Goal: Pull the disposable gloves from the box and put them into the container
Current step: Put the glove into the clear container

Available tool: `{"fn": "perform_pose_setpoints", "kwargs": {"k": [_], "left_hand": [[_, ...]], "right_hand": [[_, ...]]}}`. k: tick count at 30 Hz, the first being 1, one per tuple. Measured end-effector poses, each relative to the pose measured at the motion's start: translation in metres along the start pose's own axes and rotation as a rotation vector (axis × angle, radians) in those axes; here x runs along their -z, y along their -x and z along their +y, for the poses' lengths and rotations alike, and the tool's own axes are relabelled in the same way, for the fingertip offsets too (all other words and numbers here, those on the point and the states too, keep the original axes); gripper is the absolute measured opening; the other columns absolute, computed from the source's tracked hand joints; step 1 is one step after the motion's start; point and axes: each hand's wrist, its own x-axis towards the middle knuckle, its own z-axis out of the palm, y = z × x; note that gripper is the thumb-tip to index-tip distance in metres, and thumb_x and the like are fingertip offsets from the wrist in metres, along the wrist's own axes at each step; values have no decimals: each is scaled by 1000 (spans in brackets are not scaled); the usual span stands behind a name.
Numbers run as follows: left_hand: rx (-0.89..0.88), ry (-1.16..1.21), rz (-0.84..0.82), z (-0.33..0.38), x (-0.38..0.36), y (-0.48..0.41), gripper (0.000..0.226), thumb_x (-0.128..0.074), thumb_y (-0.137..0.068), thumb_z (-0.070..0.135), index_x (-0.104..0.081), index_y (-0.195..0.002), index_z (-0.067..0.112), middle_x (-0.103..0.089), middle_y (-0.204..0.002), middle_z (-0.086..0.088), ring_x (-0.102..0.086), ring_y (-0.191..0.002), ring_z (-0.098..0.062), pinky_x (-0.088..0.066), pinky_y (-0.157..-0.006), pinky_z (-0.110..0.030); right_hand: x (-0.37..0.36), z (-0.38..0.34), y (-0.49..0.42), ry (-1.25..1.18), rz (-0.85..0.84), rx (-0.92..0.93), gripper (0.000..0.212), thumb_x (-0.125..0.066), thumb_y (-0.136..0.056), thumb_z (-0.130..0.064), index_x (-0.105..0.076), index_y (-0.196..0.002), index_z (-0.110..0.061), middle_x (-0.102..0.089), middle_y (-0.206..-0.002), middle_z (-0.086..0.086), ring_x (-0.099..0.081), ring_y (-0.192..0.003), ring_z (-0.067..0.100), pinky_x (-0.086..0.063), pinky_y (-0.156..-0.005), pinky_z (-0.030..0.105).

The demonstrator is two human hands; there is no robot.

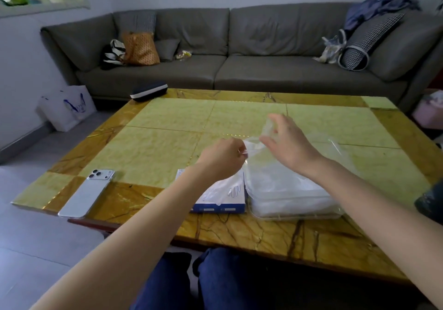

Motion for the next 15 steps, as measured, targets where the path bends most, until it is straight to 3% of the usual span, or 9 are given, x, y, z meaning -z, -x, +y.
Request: {"fn": "perform_pose_setpoints", "kwargs": {"k": [3,5,7,9,12,15], "left_hand": [[-56,21,-60,7,10,-6,23,-44,-95,14,-66,-102,12,-69,-100,-2,-59,-79,-14,-50,-76,-32],[-108,13,-104,16,17,-8,27,-41,-96,8,-67,-104,10,-69,-99,-1,-56,-77,-10,-42,-73,-23],[-142,-2,-152,22,22,-9,26,-41,-97,9,-65,-106,6,-69,-98,-2,-60,-84,-14,-45,-78,-25],[-142,-14,-160,22,26,-12,22,-41,-96,6,-61,-106,7,-69,-97,-2,-62,-91,-16,-49,-85,-31],[-133,-56,-140,21,32,-20,20,-39,-95,4,-56,-96,16,-70,-92,2,-60,-90,-14,-48,-81,-30],[-160,-68,-128,25,32,-31,18,-43,-97,9,-60,-92,16,-69,-86,6,-60,-81,-10,-45,-72,-23]], "right_hand": [[2,-6,13,151,-137,305,62,-65,-86,-29,-39,-140,-16,-44,-142,1,-36,-132,17,-27,-110,29],[0,-2,13,173,-142,358,51,-68,-84,-26,-49,-130,-17,-56,-126,-1,-45,-120,15,-36,-104,29],[1,3,9,98,-107,332,33,-69,-84,-21,-58,-115,-16,-64,-106,-2,-55,-101,14,-44,-86,28],[4,12,5,64,-127,282,22,-67,-86,-18,-62,-107,-14,-66,-97,-2,-59,-88,11,-41,-76,22],[9,28,-1,98,-168,172,12,-64,-88,-25,-67,-95,-15,-66,-85,-5,-59,-78,11,-43,-74,24],[16,46,-7,114,-175,50,19,-60,-90,-33,-66,-79,-18,-65,-71,-9,-59,-70,8,-44,-72,28]]}}
